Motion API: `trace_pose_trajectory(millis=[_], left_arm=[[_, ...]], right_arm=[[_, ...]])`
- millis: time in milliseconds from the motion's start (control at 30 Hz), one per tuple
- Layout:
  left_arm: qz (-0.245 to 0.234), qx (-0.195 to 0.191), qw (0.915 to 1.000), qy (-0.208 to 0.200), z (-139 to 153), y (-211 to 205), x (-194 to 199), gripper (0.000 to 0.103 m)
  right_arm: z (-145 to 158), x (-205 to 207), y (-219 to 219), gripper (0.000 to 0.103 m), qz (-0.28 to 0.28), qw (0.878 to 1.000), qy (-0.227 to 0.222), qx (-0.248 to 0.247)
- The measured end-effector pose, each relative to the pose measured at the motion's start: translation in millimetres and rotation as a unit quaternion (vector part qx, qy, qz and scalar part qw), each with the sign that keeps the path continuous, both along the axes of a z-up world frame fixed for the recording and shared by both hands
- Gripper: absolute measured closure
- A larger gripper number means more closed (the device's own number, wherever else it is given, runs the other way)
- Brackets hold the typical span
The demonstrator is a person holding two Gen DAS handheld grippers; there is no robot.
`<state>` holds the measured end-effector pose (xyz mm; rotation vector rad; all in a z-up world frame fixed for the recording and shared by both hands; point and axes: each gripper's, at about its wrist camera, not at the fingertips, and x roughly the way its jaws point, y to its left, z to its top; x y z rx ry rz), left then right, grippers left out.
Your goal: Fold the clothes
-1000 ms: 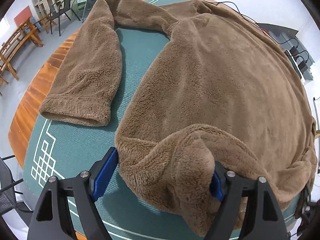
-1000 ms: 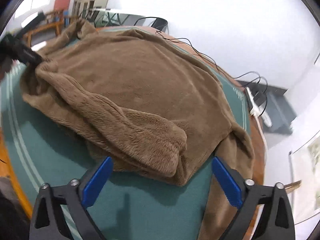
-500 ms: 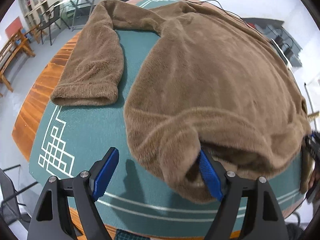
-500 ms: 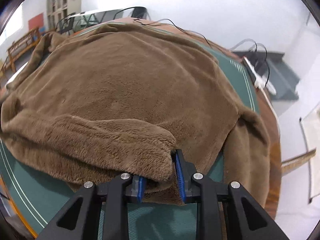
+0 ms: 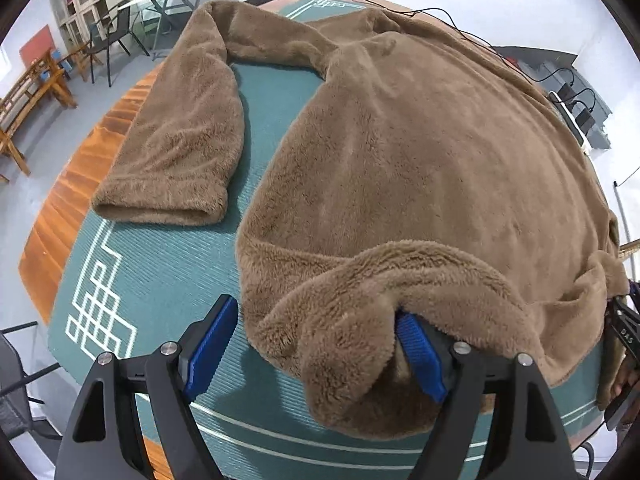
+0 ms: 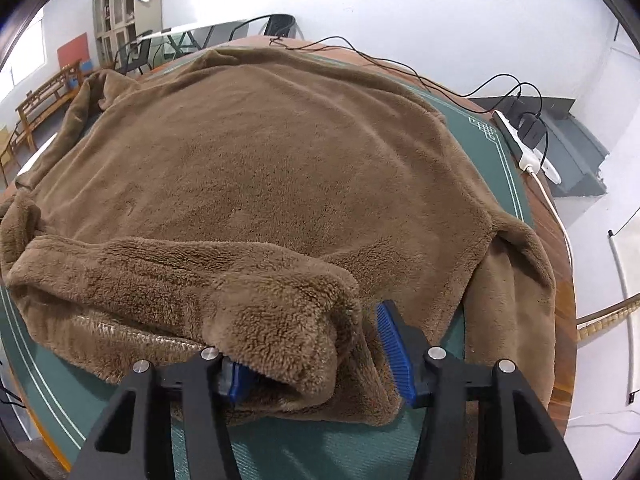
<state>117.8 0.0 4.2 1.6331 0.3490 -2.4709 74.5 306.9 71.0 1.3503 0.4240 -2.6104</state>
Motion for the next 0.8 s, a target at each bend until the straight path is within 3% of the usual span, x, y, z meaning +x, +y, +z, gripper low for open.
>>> trace_pose_trajectory(millis=[233, 267, 300, 400, 500, 600, 800], left_arm=[[0.034, -0.001, 0.9994, 0.004, 8, -12, 5, 0.020], [0.039, 0.000, 0.9992, 0.003, 9, -14, 6, 0.020], [0.045, 0.002, 0.9990, 0.002, 10, -16, 7, 0.020], [0.048, -0.010, 0.9988, 0.003, 17, -22, 13, 0.020], [0.045, -0.022, 0.9987, 0.009, 28, -29, 20, 0.018], [0.032, -0.009, 0.9993, 0.019, 43, -39, 35, 0.017], [-0.030, -0.019, 0.9991, 0.024, 76, -35, 69, 0.015]], right_arm=[[5, 4, 15, 0.046, -0.039, 0.999, 0.013, -0.010], [5, 5, 15, 0.053, -0.039, 0.999, 0.011, -0.010], [5, 5, 15, 0.073, -0.040, 0.999, 0.010, -0.011], [7, 11, 10, 0.086, -0.020, 1.000, -0.008, -0.010], [23, 24, 20, 0.086, -0.012, 1.000, -0.016, -0.021], [39, 41, 38, 0.086, -0.016, 0.998, -0.037, -0.048], [59, 88, 54, 0.086, -0.004, 0.994, -0.093, -0.063]])
